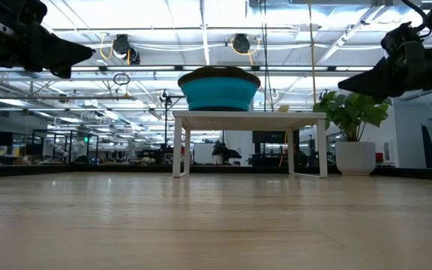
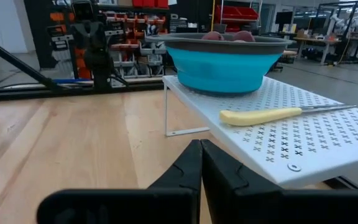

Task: Pick & Place Fruit
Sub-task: Return to Home Position

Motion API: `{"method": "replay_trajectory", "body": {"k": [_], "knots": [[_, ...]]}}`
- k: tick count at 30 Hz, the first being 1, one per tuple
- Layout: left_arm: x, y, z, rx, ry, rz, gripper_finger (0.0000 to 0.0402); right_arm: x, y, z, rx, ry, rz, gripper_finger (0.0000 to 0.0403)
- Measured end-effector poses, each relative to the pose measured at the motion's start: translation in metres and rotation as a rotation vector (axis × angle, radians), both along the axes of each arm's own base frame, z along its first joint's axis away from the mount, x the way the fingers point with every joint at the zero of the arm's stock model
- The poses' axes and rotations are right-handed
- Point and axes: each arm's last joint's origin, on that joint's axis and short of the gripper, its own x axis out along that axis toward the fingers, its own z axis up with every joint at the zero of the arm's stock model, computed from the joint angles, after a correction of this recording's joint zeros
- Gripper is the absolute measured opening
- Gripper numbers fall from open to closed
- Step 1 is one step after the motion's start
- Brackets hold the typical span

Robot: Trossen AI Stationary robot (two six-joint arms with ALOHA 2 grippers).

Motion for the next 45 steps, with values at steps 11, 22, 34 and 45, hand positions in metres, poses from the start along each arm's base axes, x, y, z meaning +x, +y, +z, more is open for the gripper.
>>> {"method": "replay_trajectory", "body": {"k": [11, 22, 34, 45], "knots": [[-0.004, 0.0, -0.005, 0.008, 0.04, -0.013, 0.0021, 0.0, 0.0, -0.001, 0.012, 0.002, -0.001, 0.0004], [-0.015, 0.002, -0.005, 0.032, 0.027, -0.018, 0.0021, 0.0, 0.0, -0.002, -0.002, 0.013, 0.0, 0.0004], [-0.015, 0.001, -0.007, 0.05, 0.037, -0.059, 0.0021, 0.0, 0.0, -0.002, 0.021, 0.005, -0.002, 0.0004], [-0.015, 0.001, -0.007, 0.031, 0.037, -0.058, 0.0021, 0.001, 0.0, 0.008, -0.01, -0.102, 0.002, 0.0004]]}}
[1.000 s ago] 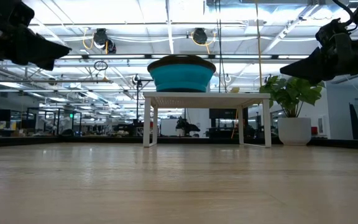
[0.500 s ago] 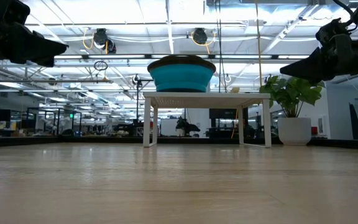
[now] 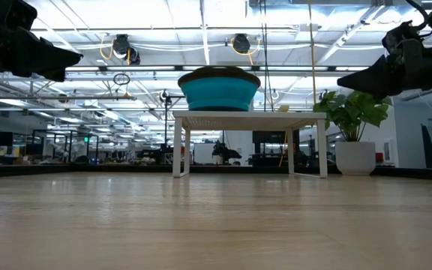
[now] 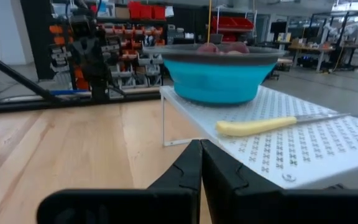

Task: Pick & Place Fruit
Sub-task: Return to Home Position

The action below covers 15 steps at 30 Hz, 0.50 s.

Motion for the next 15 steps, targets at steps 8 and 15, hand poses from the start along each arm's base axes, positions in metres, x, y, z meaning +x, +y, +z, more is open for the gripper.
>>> {"method": "replay_trajectory", "body": {"k": [8, 15], "knots": [[0.0, 0.0, 0.0, 0.0, 0.0, 0.001, 0.0021, -0.0001, 0.0, 0.0032, -0.01, -0.03, 0.0, 0.0004], [0.0, 0.0001, 0.0, 0.0, 0.0, 0.001, 0.0021, -0.0003, 0.0001, 0.0041, -0.012, -0.034, -0.001, 0.0004]]}}
